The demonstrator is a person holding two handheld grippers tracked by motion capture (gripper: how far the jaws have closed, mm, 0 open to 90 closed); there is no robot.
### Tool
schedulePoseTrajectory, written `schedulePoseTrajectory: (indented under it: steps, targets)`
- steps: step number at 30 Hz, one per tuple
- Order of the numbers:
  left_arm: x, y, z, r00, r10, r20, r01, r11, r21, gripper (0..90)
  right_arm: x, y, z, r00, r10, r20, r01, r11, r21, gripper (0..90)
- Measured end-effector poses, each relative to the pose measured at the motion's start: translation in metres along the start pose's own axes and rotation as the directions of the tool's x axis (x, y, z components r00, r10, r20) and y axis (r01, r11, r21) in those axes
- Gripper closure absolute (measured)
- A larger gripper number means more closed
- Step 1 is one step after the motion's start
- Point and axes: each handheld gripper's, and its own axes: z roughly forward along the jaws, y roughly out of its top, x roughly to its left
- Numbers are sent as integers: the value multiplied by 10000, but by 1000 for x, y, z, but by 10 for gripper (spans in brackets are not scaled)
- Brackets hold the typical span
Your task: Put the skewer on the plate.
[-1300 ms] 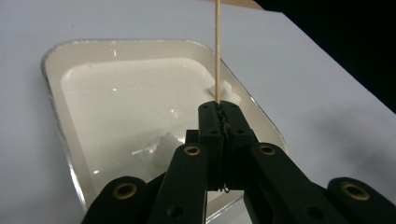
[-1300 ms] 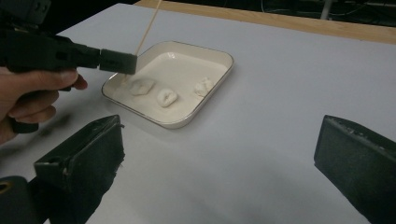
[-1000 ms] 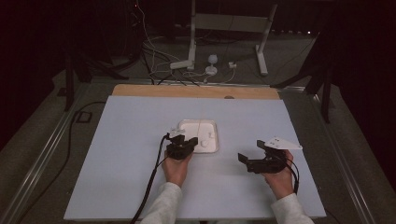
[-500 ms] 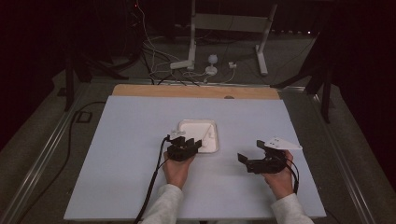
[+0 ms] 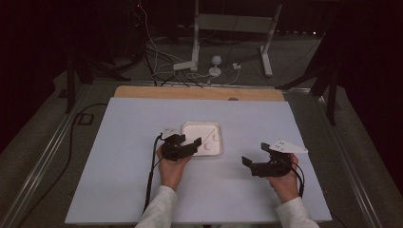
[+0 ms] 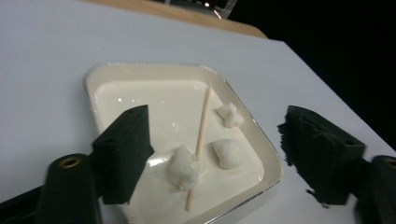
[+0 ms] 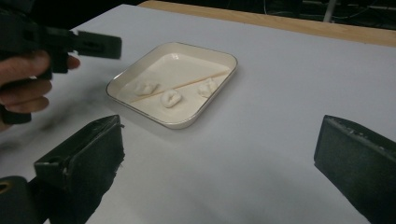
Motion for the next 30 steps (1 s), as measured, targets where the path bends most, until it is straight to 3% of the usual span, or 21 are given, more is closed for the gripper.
schedulePoseTrajectory:
  steps: [7, 14, 19, 30]
  targets:
    - [13, 11, -30, 9990, 400, 197, -391, 9983, -438, 159, 0, -1, -3, 10000, -25, -51, 24, 9998, -221, 15]
    - [23, 17, -57, 9953, 960, 137, -950, 9937, -593, 71, -1, -2, -6, 10000, -69, -50, 68, 9994, -330, 14]
    - [33, 16, -77, 9923, 1239, -21, -1237, 9895, -752, 26, -3, -4, -11, 10000, -55, 4, 55, 9991, -425, 15]
    - [54, 7, -116, 9842, 1749, -270, -1768, 9783, -1077, 18, -8, -10, -24, 9998, 113, 170, -98, 9965, -828, 15]
